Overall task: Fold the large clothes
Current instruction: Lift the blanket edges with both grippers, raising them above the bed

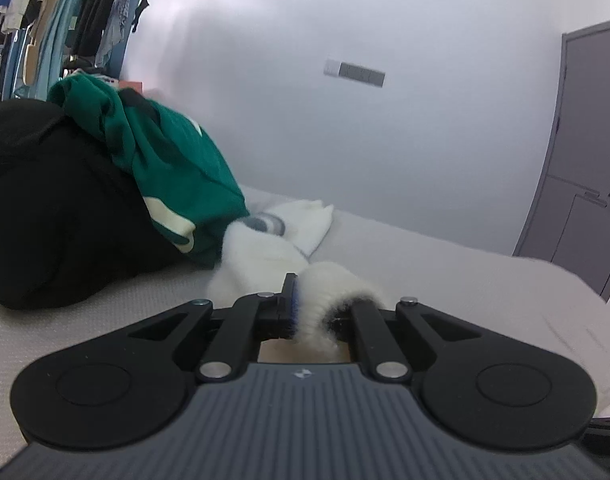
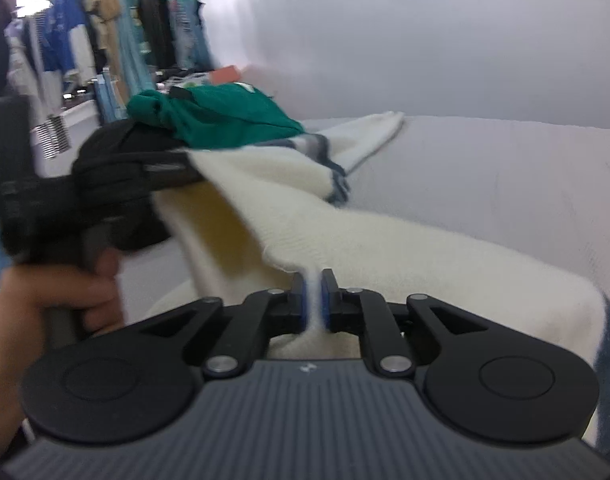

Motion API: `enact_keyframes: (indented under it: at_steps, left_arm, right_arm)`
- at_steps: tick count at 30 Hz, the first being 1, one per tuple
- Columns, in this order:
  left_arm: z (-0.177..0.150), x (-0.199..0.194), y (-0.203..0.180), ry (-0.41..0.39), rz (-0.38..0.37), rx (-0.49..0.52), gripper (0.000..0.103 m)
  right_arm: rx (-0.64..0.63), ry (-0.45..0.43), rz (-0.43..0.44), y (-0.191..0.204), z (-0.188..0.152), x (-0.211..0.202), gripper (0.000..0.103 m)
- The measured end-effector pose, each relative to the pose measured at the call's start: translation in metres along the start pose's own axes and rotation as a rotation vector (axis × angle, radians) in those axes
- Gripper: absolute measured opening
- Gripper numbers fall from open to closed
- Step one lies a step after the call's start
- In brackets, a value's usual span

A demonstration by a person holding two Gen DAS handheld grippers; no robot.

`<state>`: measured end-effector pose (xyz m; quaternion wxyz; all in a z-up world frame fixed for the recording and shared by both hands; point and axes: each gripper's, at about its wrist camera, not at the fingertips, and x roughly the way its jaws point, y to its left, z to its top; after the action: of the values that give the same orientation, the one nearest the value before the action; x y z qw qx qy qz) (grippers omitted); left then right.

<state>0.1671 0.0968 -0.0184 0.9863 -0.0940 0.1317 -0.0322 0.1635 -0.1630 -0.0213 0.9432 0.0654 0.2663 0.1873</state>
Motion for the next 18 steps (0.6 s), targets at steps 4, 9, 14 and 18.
enact_keyframes:
  at_steps: [4, 9, 14, 18]
  left_arm:
    - [0.002, -0.022, 0.002, -0.022, -0.021, -0.043, 0.007]
    - [0.004, -0.056, 0.005, -0.067, -0.035, -0.081, 0.007]
    - [0.002, -0.080, 0.010, -0.105, -0.067, -0.118, 0.007]
    - [0.001, -0.088, 0.011, -0.104, -0.080, -0.162, 0.007]
  right_arm:
    - [0.070, -0.041, -0.034, 0.009, 0.002, 0.004, 0.064]
    - [0.040, -0.096, -0.187, 0.028, -0.004, 0.011, 0.066]
    - [0.129, -0.104, -0.296, 0.009, -0.012, -0.001, 0.065]
    - [0.176, -0.096, -0.333, -0.009, -0.023, -0.022, 0.065]
